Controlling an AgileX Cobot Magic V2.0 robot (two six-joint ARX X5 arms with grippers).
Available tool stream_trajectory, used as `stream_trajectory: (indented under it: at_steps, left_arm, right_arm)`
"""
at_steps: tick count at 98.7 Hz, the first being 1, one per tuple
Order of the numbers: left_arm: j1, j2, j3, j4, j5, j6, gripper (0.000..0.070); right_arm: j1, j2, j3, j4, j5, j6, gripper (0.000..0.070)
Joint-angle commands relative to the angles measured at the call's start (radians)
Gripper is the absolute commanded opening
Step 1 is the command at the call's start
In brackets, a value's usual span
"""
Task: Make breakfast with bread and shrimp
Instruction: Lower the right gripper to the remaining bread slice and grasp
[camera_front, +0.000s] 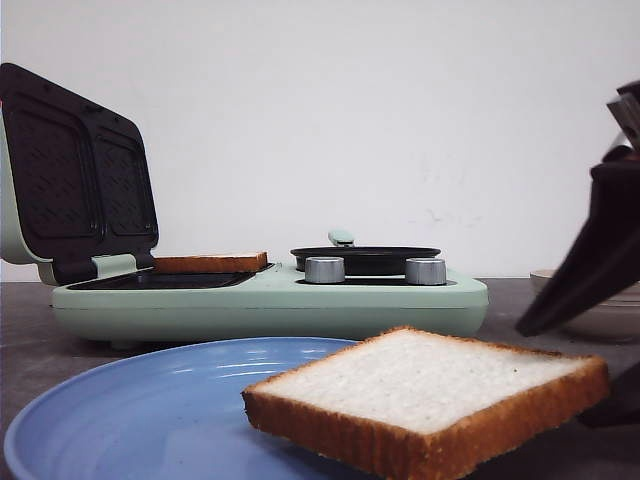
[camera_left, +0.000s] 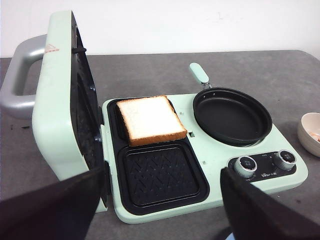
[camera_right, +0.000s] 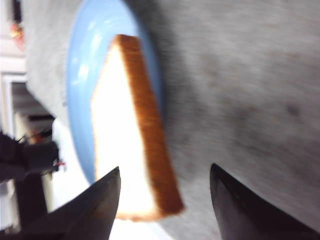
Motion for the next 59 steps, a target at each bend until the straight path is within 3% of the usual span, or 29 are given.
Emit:
stream_trajectory:
  at_steps: [1,10,14,24,39,50,59]
  left_arm:
    - [-0.005,0.004,0.008,0.008,0.002,-0.002,0.0431]
    - [-0.005,0.004,0.008,0.007,0.002,-0.002,0.0431]
    - [-0.005,0.004,0.008,0.007,0.002,-0.002,0.0431]
    - [-0.005,0.004,0.008,0.005,0.002,-0.002,0.0431]
    - [-0.005,0.004,0.008,0.004,0.002,-0.002,0.0431]
    - [-0.005,0.004,0.008,0.004,0.002,-0.002,0.0431]
    - [-0.005,0.004,0.008,0.004,0.002,-0.002,0.0431]
  right_arm:
    - [0.018,0.03,0.003,0.019,0.003,0.012,0.0344]
    - [0.034,0.058,0.003,0.044,0.018,0.012,0.034]
    - [0.04,0.068,0.003,0.058,0.017,0.012,0.0307]
    - [0.041,0.071,0.003,0.086,0.022,0.012,0.0005]
    - [0.04,0.07,0.003,0.111,0.01,0.014,0.0]
    - [0.04,0.053,0.003,0.179,-0.076,0.021,0.0]
    - [0.04,0.009,0.005,0.265,-0.111,0.088,0.0]
